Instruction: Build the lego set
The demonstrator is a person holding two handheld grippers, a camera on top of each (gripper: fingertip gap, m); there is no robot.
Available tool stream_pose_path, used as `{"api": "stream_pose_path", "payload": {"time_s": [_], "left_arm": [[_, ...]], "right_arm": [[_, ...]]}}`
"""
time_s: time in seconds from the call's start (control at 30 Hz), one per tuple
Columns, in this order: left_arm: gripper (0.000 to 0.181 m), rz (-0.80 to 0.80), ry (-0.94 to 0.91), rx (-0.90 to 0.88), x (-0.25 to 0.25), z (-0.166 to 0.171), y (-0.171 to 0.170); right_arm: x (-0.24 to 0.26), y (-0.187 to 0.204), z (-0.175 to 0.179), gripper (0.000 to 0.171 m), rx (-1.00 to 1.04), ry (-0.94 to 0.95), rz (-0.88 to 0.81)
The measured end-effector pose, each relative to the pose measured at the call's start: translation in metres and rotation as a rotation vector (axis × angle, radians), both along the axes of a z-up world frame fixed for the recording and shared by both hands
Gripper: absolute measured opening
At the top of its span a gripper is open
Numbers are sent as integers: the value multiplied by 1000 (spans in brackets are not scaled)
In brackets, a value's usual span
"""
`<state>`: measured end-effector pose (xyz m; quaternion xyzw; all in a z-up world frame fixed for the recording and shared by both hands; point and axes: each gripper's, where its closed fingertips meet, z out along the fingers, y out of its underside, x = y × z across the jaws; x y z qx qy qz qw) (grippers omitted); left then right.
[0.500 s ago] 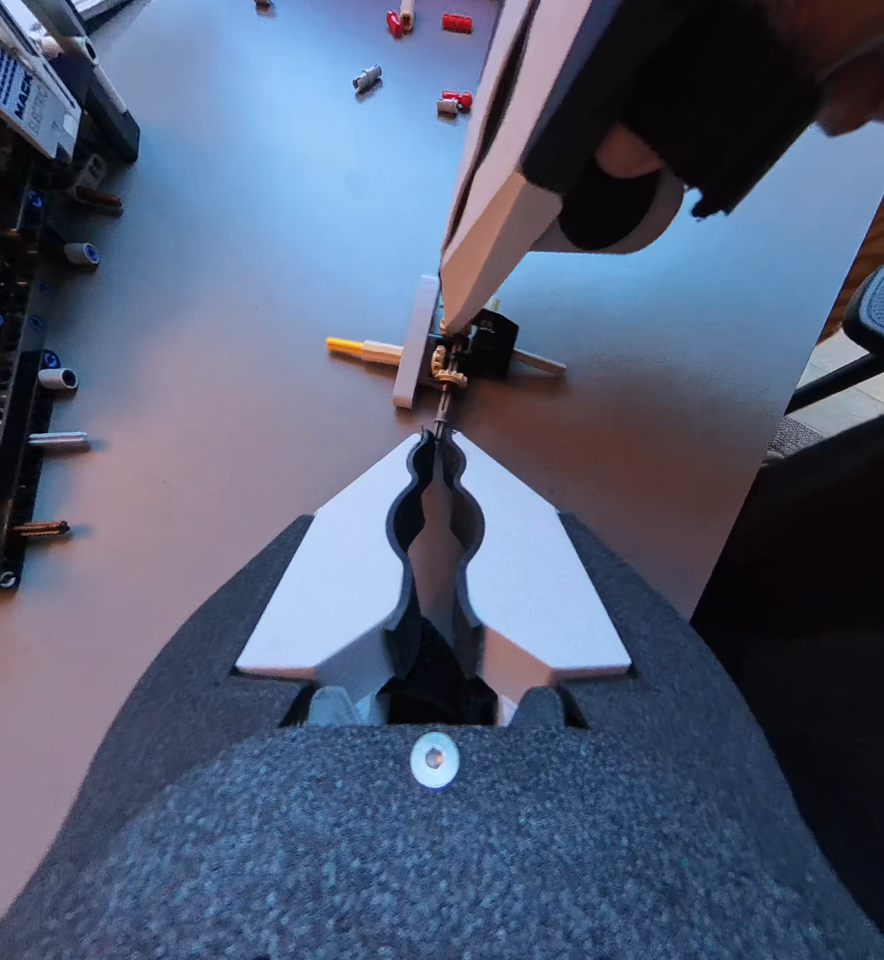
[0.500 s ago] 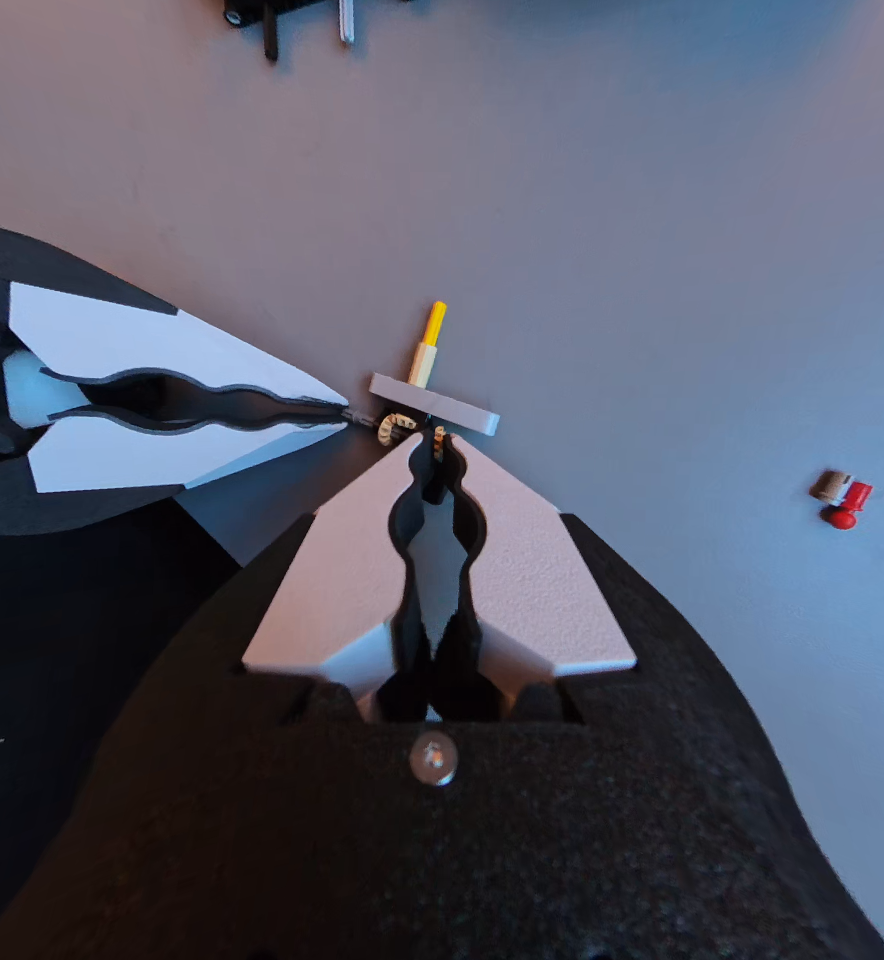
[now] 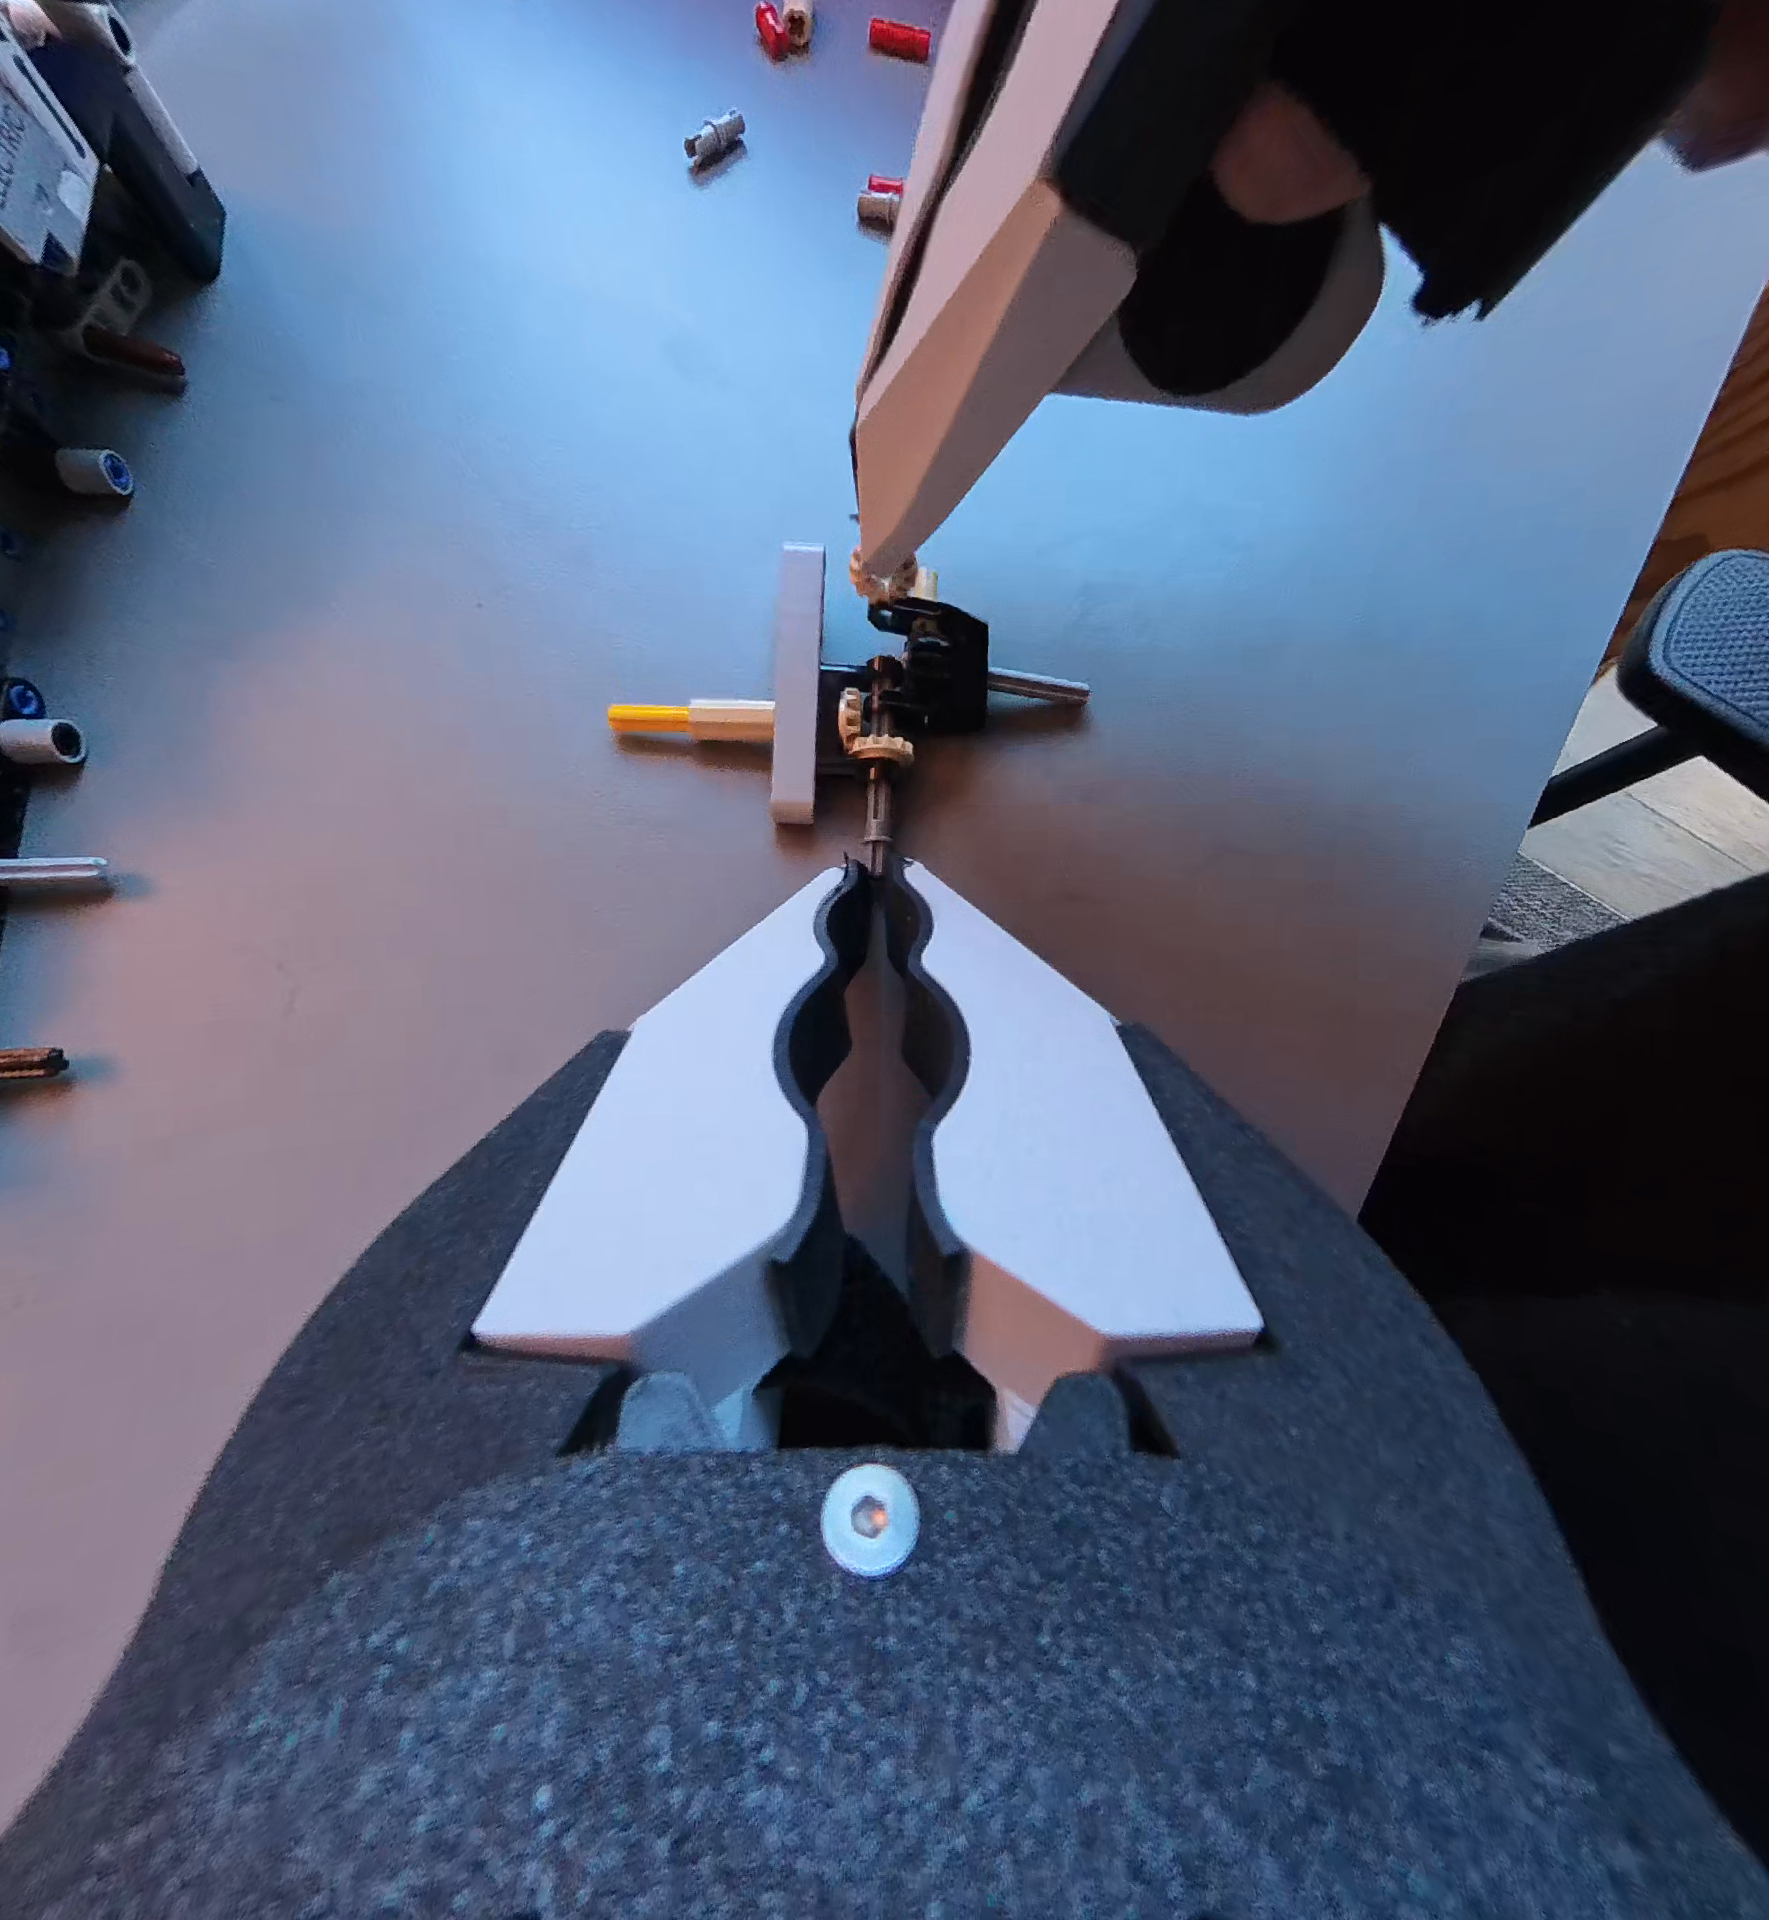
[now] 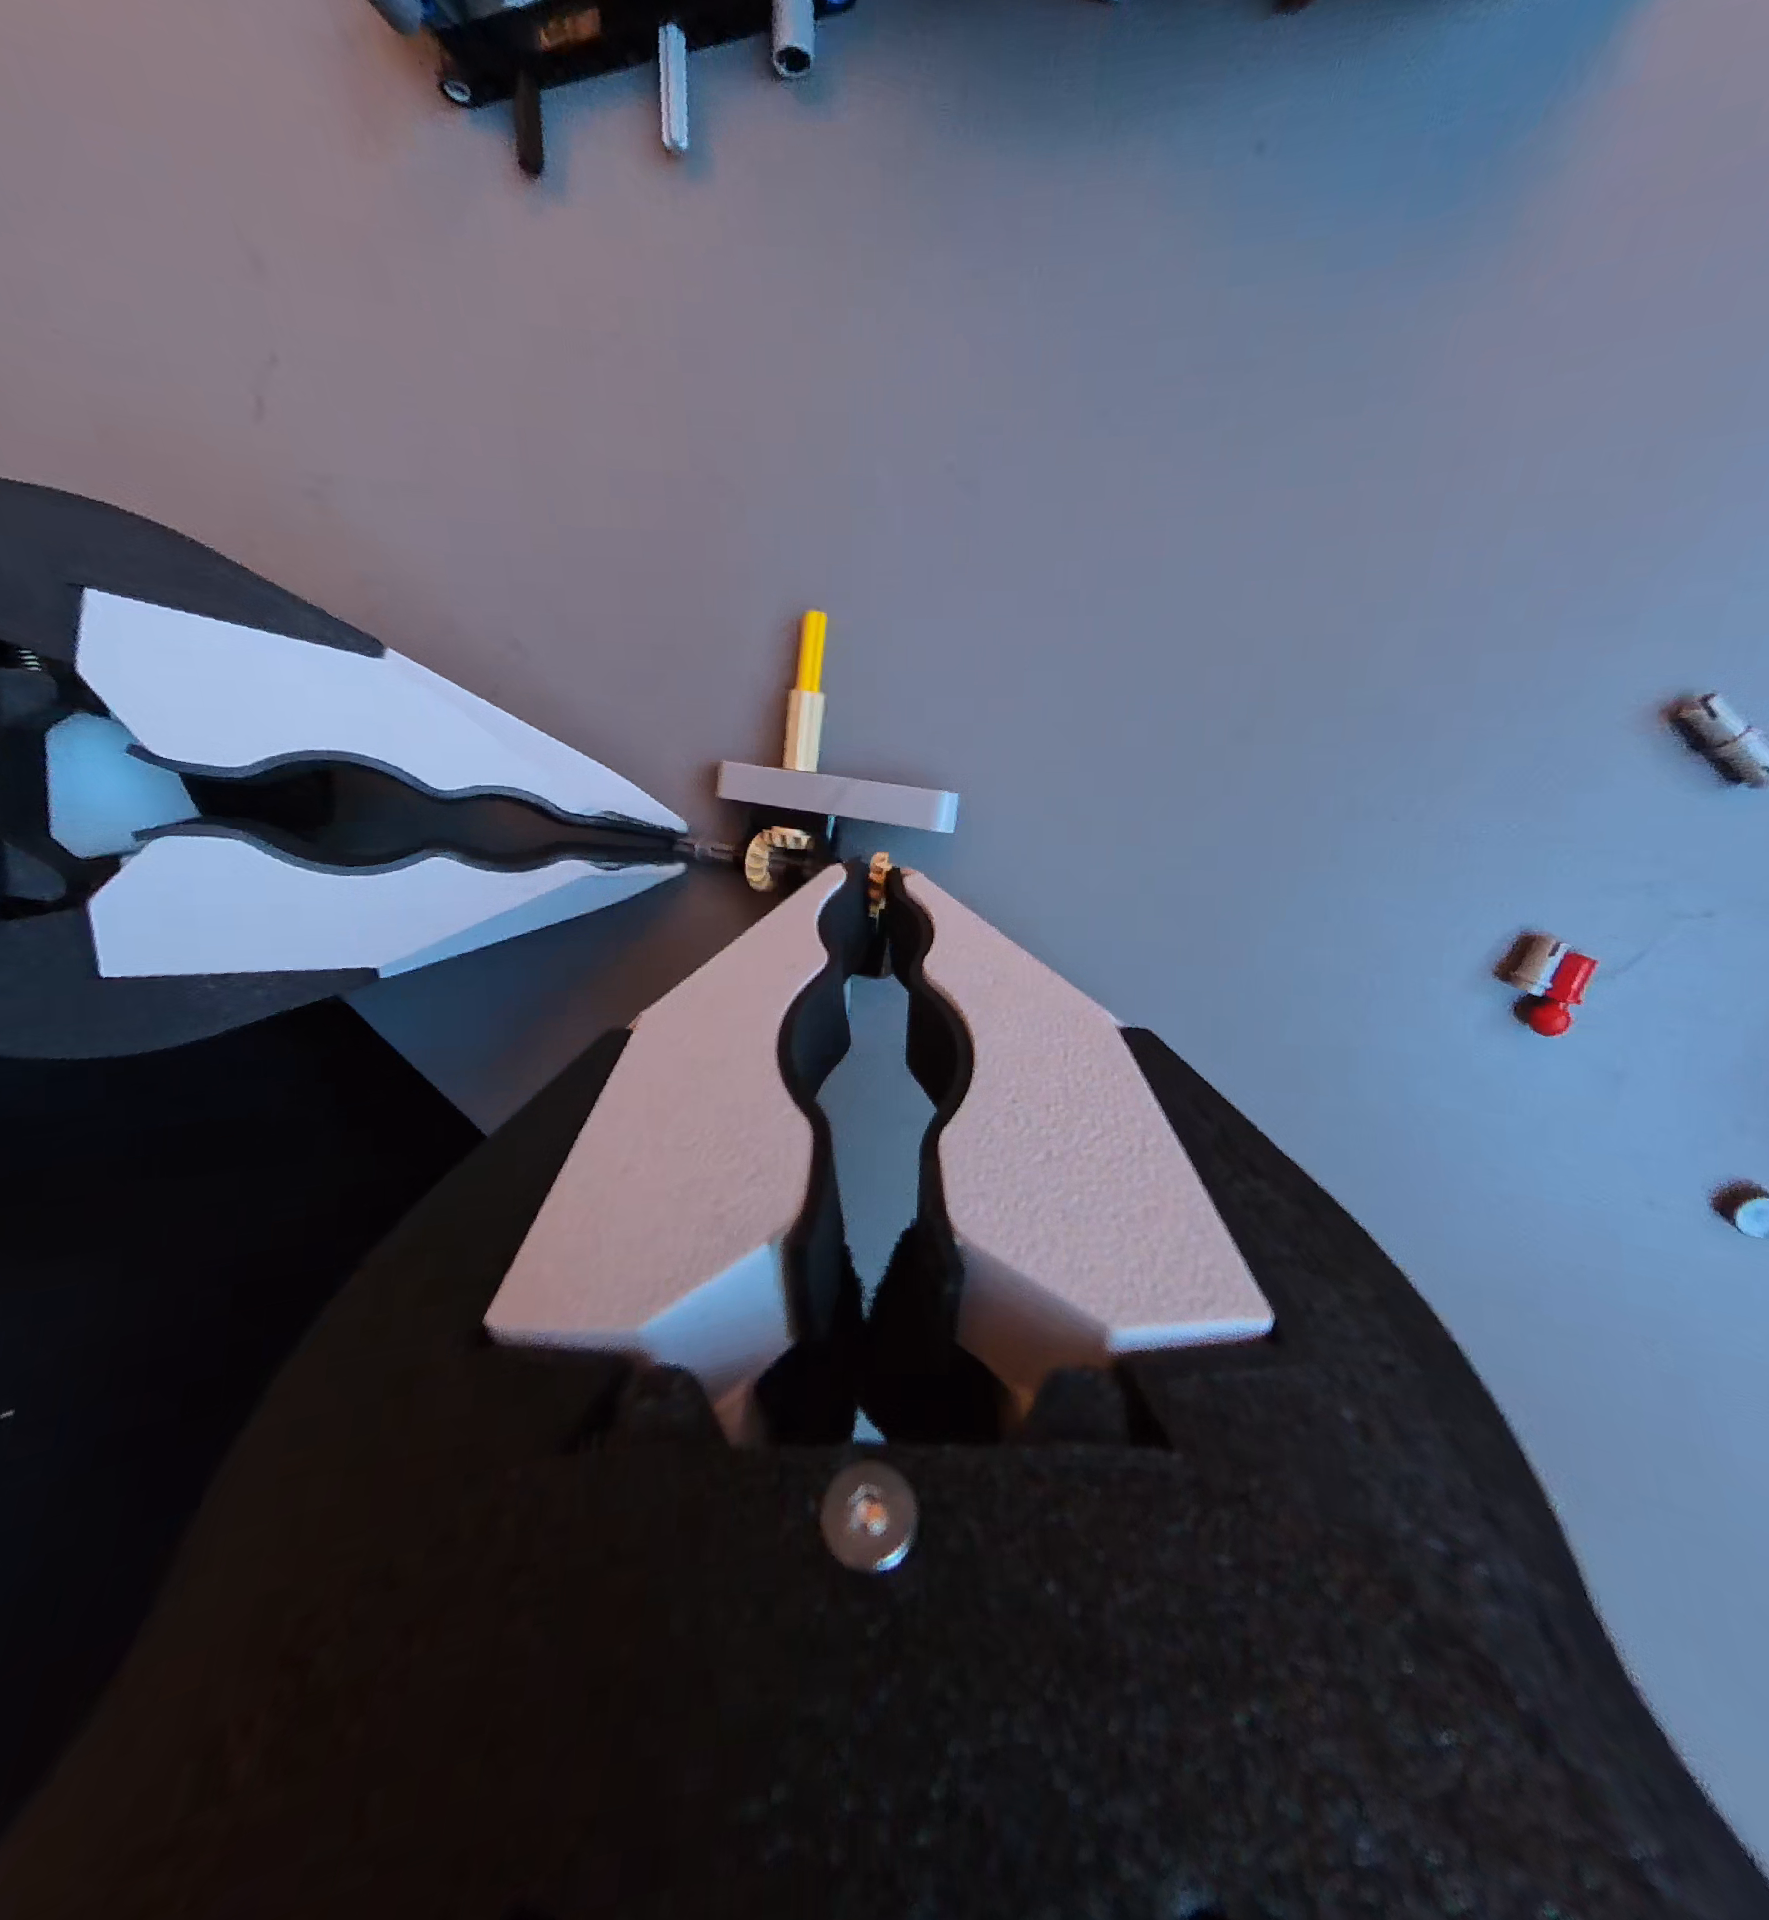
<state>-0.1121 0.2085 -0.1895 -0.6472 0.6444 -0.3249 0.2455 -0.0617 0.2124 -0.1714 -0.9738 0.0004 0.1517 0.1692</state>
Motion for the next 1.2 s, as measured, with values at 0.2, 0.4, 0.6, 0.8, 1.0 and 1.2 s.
{"api": "stream_pose_path", "payload": {"time_s": [0.2, 0.4, 0.6, 0.8, 1.0, 1.2], "left_arm": [[0, -1, 1, -19, 1, 0, -1], [0, 12, 3, -28, 2, 0, -1], [0, 14, 2, -10, 4, 0, -3], [0, 8, -14, -64, 3, 3, -4], [1, 5, -71, -240, 3, 15, -3], [9, -46, -45, -246, -1, 12, -1]], "right_arm": [[-6, -2, -5, 2, 13, 6, 6], [-7, -4, -9, 2, 8, -4, 5], [-6, -5, -11, 2, 2, 32, -18], [-1, 0, 3, 2, 50, 46, -20], [7, 0, 22, 2, 210, 101, -34], [7, -11, 22, 2, 343, 149, -89]]}}
